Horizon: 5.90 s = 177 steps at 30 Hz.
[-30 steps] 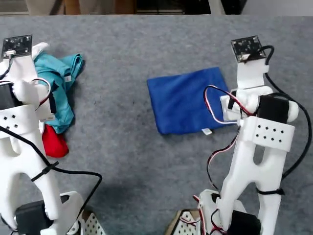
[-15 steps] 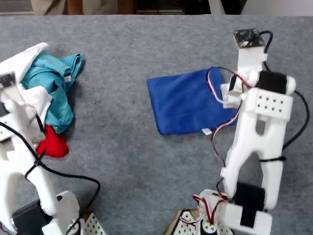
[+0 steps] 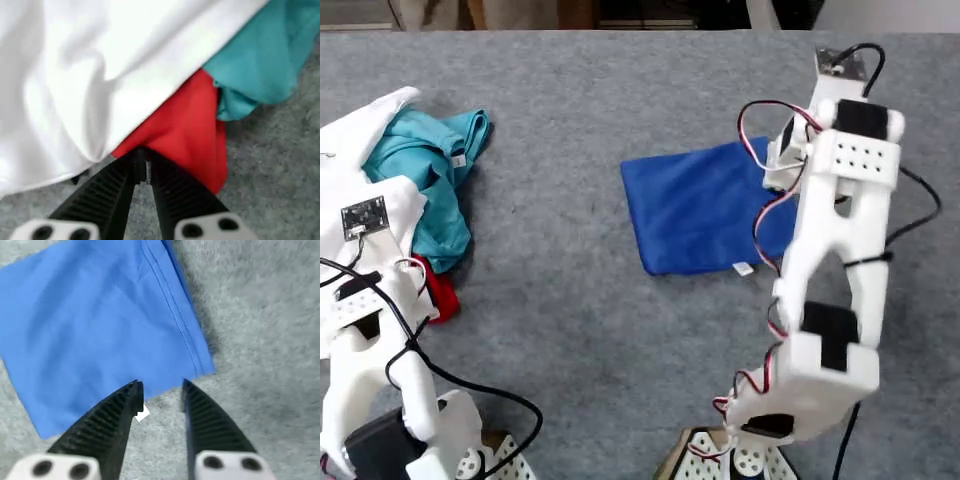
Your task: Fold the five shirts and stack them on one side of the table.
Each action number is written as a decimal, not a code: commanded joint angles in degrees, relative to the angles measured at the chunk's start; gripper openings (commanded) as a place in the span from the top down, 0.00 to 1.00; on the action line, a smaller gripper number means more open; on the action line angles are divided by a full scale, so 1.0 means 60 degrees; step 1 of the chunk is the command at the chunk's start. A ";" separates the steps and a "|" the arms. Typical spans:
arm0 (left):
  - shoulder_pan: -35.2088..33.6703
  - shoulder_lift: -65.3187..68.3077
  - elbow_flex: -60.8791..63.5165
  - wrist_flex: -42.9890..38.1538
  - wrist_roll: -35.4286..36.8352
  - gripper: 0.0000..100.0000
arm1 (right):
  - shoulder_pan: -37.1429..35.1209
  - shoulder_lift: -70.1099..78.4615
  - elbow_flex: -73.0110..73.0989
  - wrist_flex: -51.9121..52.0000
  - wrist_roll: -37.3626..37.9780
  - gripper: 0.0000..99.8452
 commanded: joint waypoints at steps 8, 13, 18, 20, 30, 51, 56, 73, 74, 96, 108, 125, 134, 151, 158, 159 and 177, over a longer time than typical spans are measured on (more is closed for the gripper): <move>-0.0073 -0.0183 -0.0015 -0.0161 -0.0029 0.98 | -0.0168 0.2381 -0.1443 -0.0205 -0.0645 0.81; -0.0059 -0.0183 -0.0015 -0.0161 -0.0029 0.98 | -0.0198 0.3392 -0.1736 -0.0689 -0.0674 0.81; -0.0059 -0.0183 -0.0015 -0.0161 -0.0029 0.98 | -0.0198 0.4418 -0.1736 -0.1451 -0.0615 0.81; -0.0059 -0.0183 -0.0015 -0.0161 -0.0029 0.98 | -0.0198 0.4725 -0.1736 -0.1729 -0.0586 0.81; -0.0059 -0.0183 -0.0015 -0.0161 -0.0029 0.98 | -0.0198 0.5194 -0.2059 -0.1700 -0.0249 0.81; -0.0044 -0.0183 -0.0015 -0.0161 -0.0044 0.98 | -0.0183 0.5663 -0.3158 -0.1158 0.0103 1.00; -0.0044 -0.0183 -0.0015 -0.0161 -0.0044 0.98 | 0.0007 0.5678 -0.4652 -0.0557 0.0513 1.00; -0.0044 -0.0183 0.0000 -0.0147 -0.0044 0.98 | 0.2850 0.5736 -0.6440 -0.0396 0.1451 1.00; -0.0044 -0.0183 0.0000 -0.0147 -0.0044 0.98 | 0.3026 0.5736 -0.6440 -0.0498 0.1509 1.00; 0.0308 -0.0271 -0.0044 -0.0073 -0.0044 0.98 | 0.3802 0.5663 -0.7363 -0.0059 0.2139 0.72; -0.1084 -0.0198 -0.6432 0.4527 0.0630 0.98 | 0.3597 0.5663 -1.0718 0.1875 0.2755 0.77; -0.1832 0.3407 -0.7048 -0.0132 0.0703 0.98 | 0.2513 0.5663 -1.0689 0.1875 0.2974 0.78; -0.1875 0.4344 -0.7546 0.1070 0.0689 0.90 | 0.2527 0.5678 -1.0689 0.1875 0.2974 0.78; -0.1773 0.4271 -1.0330 0.4205 0.1040 0.98 | 0.2542 0.5678 -1.0689 0.1890 0.2974 0.78; -0.2711 0.4256 -1.2322 0.7341 0.1084 0.96 | 0.2733 0.5663 -1.0689 0.1890 0.3004 0.78; -0.2916 0.4315 -1.2484 0.7692 0.1099 0.94 | 0.2806 0.5678 -1.0689 0.1890 0.3004 0.78; -0.2725 0.5473 -0.8967 0.3253 0.1099 0.94 | 0.2982 0.5678 -1.0689 0.1890 0.3018 0.78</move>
